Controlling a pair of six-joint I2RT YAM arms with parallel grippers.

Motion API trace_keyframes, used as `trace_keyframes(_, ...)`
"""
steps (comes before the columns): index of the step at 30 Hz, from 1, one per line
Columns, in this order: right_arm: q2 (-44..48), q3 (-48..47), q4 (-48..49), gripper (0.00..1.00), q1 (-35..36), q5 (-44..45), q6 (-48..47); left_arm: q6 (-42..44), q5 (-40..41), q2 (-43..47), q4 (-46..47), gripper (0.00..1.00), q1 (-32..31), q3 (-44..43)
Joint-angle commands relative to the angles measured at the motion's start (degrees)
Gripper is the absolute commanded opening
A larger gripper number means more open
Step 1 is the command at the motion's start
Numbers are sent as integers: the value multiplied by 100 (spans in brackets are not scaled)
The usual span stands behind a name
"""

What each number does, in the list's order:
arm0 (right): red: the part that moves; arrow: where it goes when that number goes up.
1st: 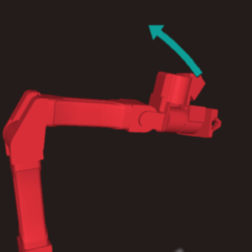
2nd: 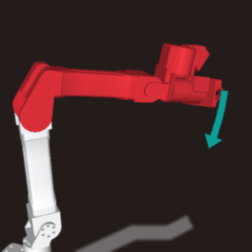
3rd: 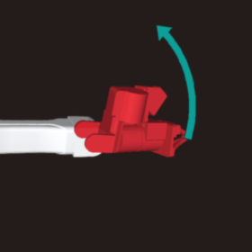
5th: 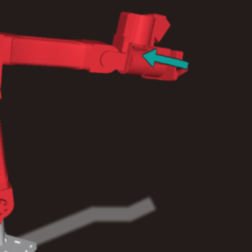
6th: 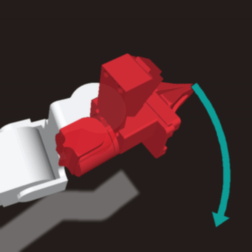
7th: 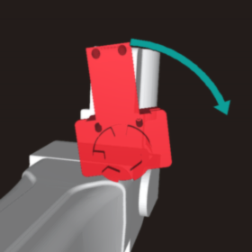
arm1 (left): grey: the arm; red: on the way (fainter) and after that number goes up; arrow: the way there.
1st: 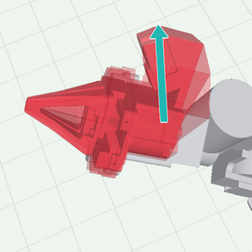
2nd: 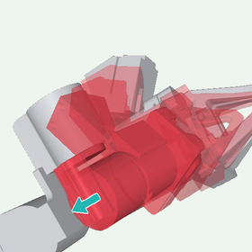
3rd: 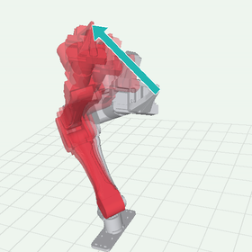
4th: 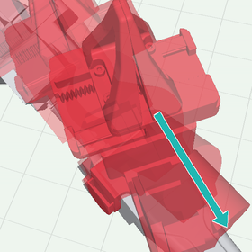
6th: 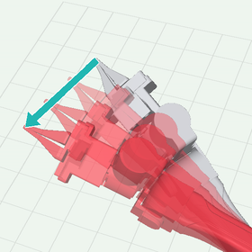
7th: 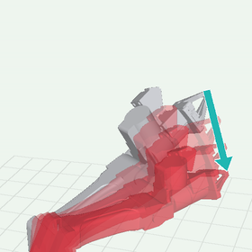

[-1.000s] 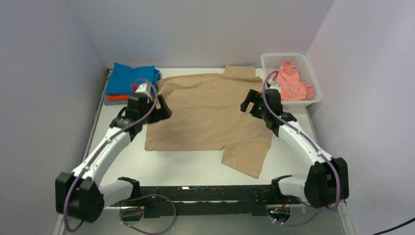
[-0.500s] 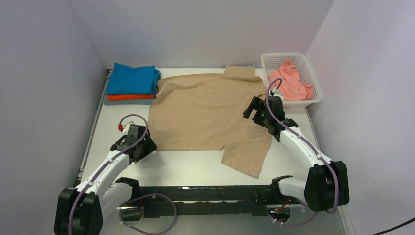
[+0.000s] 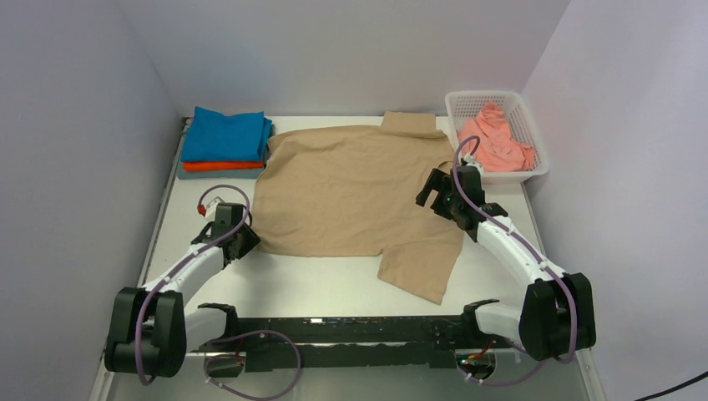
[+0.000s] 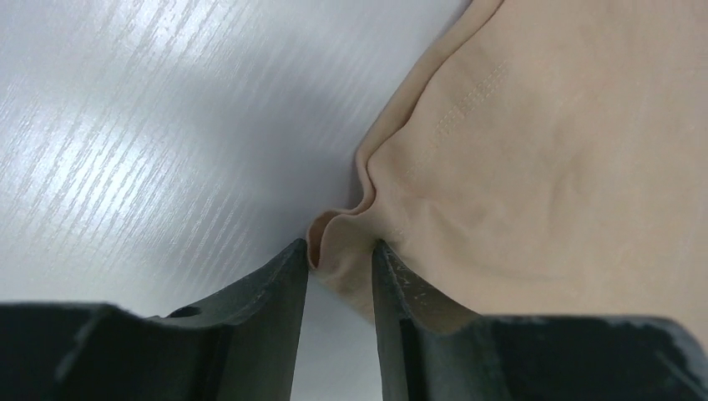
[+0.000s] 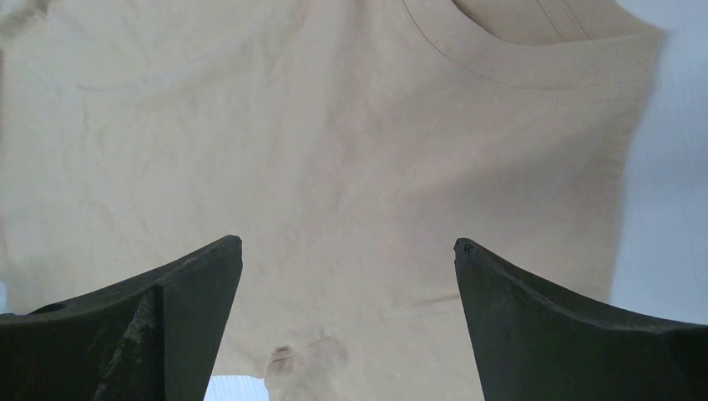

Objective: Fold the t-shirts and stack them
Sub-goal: Grab the side of the flattened tshirt closest away from the robot with both arms

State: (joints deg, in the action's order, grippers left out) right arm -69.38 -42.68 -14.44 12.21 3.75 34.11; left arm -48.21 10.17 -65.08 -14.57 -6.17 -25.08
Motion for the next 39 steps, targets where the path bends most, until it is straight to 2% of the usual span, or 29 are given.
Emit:
trace_keyframes(1, 61, 5, -218, 100, -5, 170, 43, -61, -88, -243, -144, 38, 63, 139)
trace_keyframes(4, 144, -16, -422, 100, -8, 226, 30, 3, -146, -290, -29, 29, 73, 155)
trace_keyframes(7, 226, -75, -715, 100, -8, 233, -53, 67, -220, -389, 12, 0, 73, 94)
trace_keyframes(10, 309, -166, -1213, 100, -11, 267, -201, 143, -278, -491, -57, 0, 75, 7)
trace_keyframes(14, 483, -284, -2381, 99, 25, 418, -121, 144, -253, -345, -276, 0, 73, -28)
trace_keyframes(20, 821, -29, -4110, 93, 652, 632, 735, 43, -213, 49, -532, 0, 73, 58)
trace_keyframes(26, 844, 655, -3775, 77, 1198, 18, 1322, 46, -203, 226, -649, 0, 73, 53)
trace_keyframes(30, 484, 719, -3954, 71, 1643, 72, 1568, 99, -237, 292, -740, 0, 73, 27)
trace_keyframes(36, 273, 1135, -3278, 59, 1710, -182, 1715, 39, -357, 399, -612, 0, 73, 130)
trace_keyframes(39, -15, 1160, -3056, 56, 1707, -217, 1662, 70, -286, 362, -701, 0, 73, 47)
